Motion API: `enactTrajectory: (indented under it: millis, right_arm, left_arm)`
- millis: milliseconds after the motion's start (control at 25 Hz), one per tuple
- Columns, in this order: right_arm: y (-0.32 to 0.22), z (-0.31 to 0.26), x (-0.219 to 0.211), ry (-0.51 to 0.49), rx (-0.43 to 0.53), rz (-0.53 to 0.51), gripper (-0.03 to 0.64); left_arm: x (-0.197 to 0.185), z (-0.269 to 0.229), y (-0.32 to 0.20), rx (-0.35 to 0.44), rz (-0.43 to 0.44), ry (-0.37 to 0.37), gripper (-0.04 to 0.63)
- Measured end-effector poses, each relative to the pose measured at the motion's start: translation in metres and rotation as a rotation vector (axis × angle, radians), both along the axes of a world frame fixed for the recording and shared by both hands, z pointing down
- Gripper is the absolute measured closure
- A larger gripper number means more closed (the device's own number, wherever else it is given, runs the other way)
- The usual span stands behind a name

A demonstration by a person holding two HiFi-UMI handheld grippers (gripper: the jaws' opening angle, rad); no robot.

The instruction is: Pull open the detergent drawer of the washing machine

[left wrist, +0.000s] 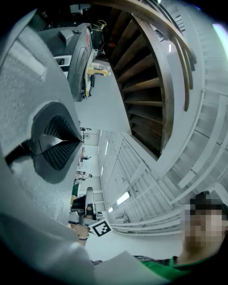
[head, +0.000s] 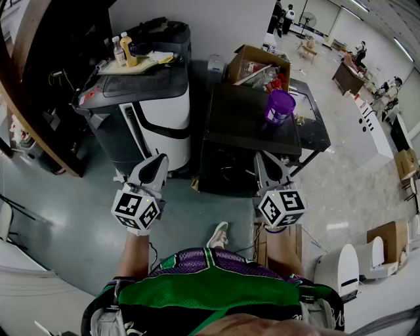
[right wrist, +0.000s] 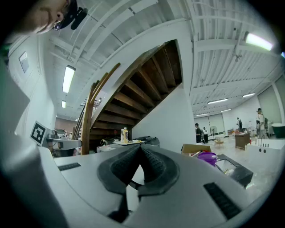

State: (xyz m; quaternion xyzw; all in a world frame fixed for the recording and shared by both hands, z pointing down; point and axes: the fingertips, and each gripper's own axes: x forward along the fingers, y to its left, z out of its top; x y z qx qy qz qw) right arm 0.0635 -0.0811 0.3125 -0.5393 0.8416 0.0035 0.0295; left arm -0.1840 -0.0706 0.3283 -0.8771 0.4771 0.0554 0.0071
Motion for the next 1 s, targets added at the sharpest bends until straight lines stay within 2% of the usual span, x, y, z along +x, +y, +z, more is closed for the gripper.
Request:
enactTrajectory:
  millis: [1000]
  right_arm:
    - [0.015, -0.002, 0.006, 0.053, 0.026, 0.031, 0.617]
  left_arm:
    - [0.021, -0.001, 0.014, 0.009, 0.036, 0.017, 0.578]
